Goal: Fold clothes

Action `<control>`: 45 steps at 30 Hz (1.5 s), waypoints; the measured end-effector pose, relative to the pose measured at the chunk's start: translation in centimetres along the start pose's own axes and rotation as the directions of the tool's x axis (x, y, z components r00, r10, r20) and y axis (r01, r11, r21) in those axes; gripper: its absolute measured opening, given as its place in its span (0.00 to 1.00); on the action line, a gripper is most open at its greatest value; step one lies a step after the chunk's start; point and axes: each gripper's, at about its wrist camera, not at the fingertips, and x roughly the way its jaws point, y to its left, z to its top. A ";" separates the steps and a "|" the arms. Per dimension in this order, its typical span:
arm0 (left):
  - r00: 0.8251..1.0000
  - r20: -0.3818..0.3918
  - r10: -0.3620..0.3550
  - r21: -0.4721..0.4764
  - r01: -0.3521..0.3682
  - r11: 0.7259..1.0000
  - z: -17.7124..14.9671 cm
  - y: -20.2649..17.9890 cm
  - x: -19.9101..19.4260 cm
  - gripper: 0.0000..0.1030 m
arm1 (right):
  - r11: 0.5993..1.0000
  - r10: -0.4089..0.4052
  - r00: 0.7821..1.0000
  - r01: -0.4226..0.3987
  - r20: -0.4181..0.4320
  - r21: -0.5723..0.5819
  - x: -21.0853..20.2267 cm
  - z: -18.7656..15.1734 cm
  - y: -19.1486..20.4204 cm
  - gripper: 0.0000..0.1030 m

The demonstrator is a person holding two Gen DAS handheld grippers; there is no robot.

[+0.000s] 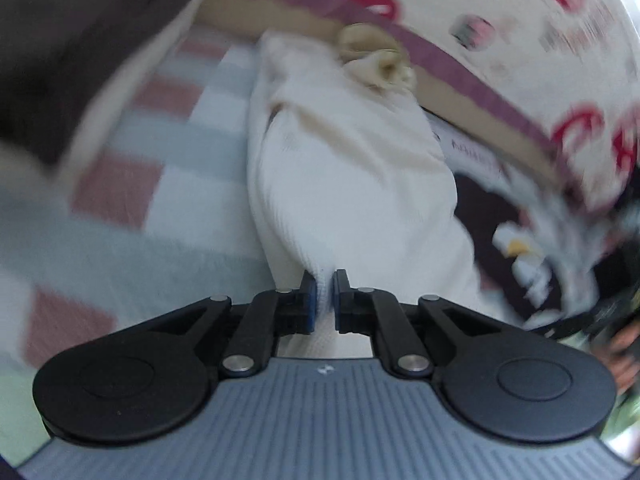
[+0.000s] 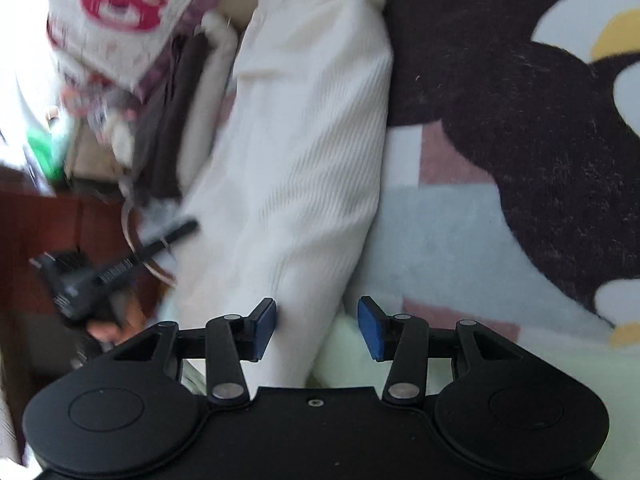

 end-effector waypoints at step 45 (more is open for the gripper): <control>0.988 0.026 -0.150 -0.524 0.141 0.840 -7.1 5.0 -5.3 0.06 | 0.224 -0.216 0.976 0.078 0.029 -0.972 16.7 -9.0 23.6 0.40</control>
